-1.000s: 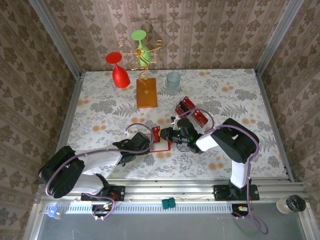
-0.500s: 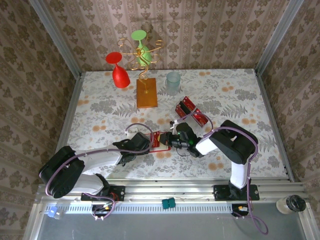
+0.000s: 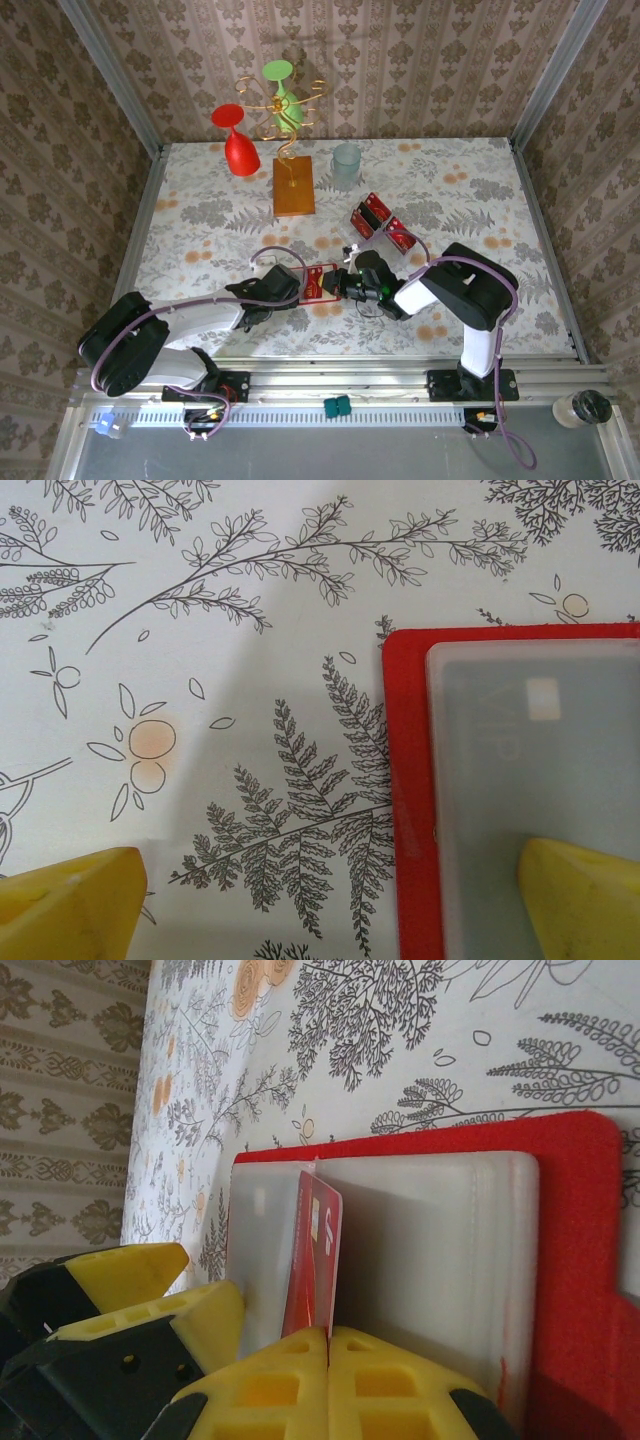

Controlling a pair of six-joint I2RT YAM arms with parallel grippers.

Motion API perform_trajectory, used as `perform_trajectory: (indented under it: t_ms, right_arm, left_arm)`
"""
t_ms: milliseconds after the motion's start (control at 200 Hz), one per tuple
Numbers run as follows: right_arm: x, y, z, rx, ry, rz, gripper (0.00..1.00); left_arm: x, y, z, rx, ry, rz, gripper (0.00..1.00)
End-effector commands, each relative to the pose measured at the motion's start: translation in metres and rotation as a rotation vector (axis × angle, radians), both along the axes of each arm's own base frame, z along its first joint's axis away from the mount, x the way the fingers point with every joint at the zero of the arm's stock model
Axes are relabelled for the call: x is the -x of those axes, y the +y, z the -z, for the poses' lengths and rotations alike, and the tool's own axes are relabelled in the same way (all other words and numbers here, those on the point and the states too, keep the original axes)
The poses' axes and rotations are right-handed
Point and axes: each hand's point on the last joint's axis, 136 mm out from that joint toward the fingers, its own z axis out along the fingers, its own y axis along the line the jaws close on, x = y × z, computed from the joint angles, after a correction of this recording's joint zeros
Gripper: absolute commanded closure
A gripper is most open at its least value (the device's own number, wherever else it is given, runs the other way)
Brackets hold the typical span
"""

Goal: Put the credit cards into the card holder

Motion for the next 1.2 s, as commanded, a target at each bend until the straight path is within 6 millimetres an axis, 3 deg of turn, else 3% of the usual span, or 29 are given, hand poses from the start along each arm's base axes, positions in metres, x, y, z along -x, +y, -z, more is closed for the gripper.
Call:
perform_trajectory:
  t_ms: [0, 750, 1195]
  right_arm:
    - [0.008, -0.012, 0.017, 0.073, 0.042, 0.027, 1.0]
    - [0.019, -0.02, 0.034, 0.17, 0.12, 0.042, 1.0]
    - [0.024, -0.013, 0.042, 0.206, 0.182, -0.01, 1.0]
  left_arm:
    - [0.012, 0.018, 0.01, -0.077, 0.04, -0.01, 0.04]
    - [0.011, 0.018, 0.009, -0.074, 0.034, -0.012, 0.04]
    - [0.012, 0.019, 0.01, -0.075, 0.036, -0.012, 0.04]
